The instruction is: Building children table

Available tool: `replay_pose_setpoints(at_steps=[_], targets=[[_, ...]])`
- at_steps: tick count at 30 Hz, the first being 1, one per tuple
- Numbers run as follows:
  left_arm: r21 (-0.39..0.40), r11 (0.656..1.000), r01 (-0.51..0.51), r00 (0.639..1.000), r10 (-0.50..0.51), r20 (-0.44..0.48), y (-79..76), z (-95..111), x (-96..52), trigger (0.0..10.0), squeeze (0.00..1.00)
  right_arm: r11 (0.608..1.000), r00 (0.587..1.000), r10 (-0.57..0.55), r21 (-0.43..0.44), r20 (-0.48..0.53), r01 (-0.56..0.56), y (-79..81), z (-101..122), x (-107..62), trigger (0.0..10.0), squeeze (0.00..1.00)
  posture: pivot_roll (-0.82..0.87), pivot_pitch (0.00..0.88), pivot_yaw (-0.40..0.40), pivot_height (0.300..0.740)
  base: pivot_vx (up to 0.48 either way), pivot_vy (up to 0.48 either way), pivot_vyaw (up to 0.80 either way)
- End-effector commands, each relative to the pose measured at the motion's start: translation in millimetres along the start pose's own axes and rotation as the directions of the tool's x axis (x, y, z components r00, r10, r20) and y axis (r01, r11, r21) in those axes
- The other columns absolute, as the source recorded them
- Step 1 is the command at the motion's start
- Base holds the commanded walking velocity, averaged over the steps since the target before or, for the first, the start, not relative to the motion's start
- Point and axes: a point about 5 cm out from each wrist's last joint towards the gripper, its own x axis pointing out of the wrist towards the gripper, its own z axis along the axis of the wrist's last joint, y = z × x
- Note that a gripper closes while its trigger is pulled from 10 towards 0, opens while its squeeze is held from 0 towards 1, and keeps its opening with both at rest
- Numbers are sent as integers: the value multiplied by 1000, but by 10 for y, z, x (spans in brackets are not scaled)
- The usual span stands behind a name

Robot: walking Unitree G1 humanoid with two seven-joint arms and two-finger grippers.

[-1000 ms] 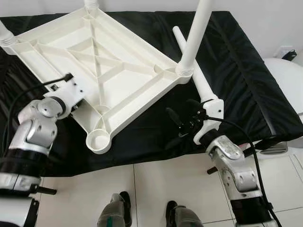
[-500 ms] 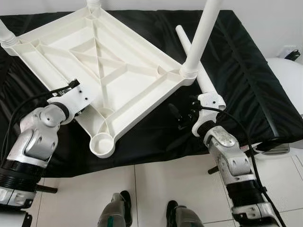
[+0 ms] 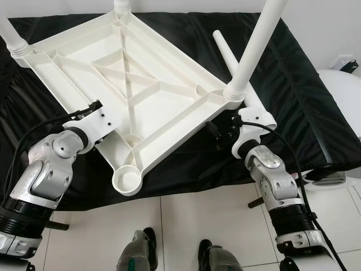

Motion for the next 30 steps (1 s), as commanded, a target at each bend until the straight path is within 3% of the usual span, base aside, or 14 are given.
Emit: replay_pose_setpoints(at_steps=[1, 11, 16, 26, 30], targets=[[19, 969, 245, 968, -246, 49, -252, 102, -8, 10000, 0, 998, 998, 58, 16, 35, -58, 79, 24, 43, 10000, 0, 16, 259, -8, 740, 0, 0, 0], [-13, 977, 212, 977, -211, 39, -201, 139, -37, 10000, 0, 994, 993, 97, 35, 65, -100, 141, 28, 191, 10000, 0, 23, 289, -12, 740, 0, 0, 0], [-40, 978, 205, 978, -203, 48, -195, 213, -77, 10000, 0, 993, 991, 105, 41, 89, -109, 150, 107, 370, 10000, 0, 34, 312, -18, 740, 0, 0, 0], [-37, 977, 208, 977, -206, 60, -209, 258, -134, 10000, 0, 990, 987, 134, 32, 93, -137, 179, 146, 464, 10000, 0, 50, 332, -41, 740, 0, 0, 0], [-46, 980, 196, 980, -194, 47, -196, 253, -199, 10000, 0, 984, 982, 171, 39, 76, -174, 274, 171, 607, 10000, 0, 68, 349, -63, 740, 0, 0, 0]])
